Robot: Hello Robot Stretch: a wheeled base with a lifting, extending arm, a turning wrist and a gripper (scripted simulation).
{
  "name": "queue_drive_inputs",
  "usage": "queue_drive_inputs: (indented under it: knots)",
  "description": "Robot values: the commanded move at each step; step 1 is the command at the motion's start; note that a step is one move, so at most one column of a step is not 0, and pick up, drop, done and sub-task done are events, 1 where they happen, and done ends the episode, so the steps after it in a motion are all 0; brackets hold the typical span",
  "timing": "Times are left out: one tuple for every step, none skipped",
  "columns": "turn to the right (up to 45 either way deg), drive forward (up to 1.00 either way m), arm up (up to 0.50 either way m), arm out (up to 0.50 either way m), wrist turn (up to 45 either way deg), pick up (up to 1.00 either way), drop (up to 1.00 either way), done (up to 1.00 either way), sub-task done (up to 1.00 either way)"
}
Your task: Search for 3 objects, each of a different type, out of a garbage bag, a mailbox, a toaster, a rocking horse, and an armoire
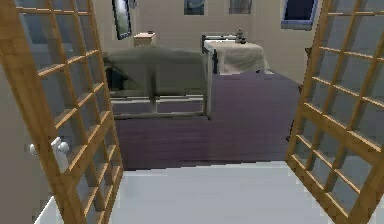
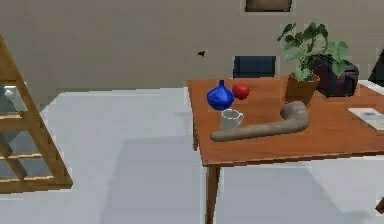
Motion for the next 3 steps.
queue_drive_inputs:
  knots:
    - [0.0,0.25,0.00,0.00,0.0,0.00,0.00,0.00,0.00]
    - [15.0,0.00,0.00,0.00,0.0,0.00,0.00,0.00,0.00]
    - [0.0,1.00,0.00,0.00,0.0,0.00,0.00,0.00,0.00]
